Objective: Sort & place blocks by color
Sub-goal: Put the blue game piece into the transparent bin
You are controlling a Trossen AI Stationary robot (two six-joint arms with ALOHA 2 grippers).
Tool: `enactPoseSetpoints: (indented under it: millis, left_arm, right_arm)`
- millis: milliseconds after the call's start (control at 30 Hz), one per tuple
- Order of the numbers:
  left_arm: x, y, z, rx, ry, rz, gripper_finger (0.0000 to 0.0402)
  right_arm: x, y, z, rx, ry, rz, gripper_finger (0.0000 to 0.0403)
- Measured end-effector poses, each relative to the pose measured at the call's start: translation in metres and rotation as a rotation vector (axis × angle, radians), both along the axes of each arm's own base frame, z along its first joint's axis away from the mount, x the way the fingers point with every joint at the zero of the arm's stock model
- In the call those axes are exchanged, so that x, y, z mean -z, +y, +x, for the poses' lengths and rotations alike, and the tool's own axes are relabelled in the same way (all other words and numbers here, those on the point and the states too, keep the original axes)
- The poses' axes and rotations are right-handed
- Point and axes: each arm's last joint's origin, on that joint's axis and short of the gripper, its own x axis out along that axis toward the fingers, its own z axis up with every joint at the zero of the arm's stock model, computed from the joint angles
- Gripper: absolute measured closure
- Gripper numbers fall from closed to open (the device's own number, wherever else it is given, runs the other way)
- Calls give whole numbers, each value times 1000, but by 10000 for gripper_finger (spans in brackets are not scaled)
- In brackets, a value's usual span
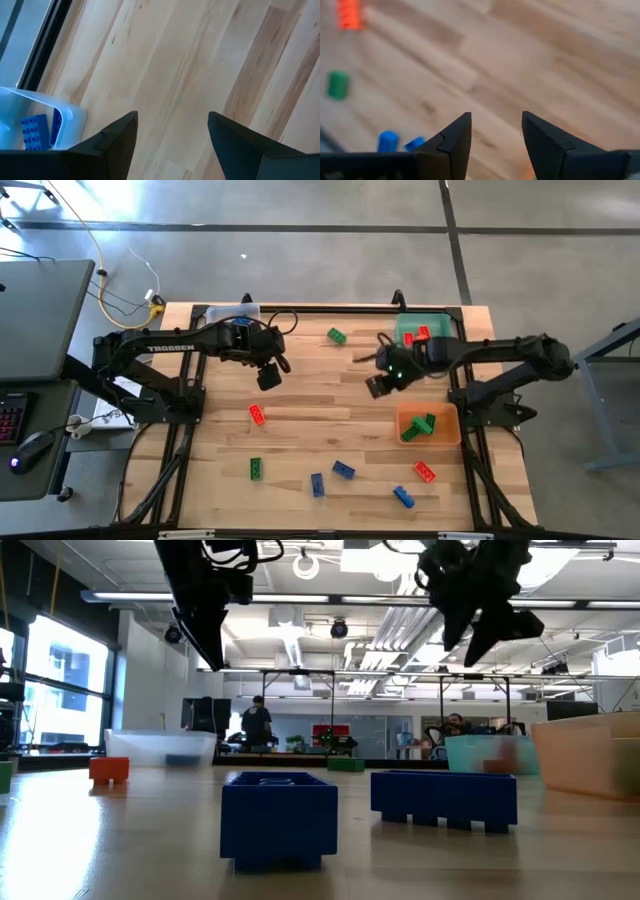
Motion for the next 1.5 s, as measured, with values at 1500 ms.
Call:
enactPoseSetpoints:
  millis: [1500]
  left_arm:
    - [2, -14, 1, 27, -6, -119, 172]
  right_arm:
    - [76, 174, 74, -498, -256, -61, 160]
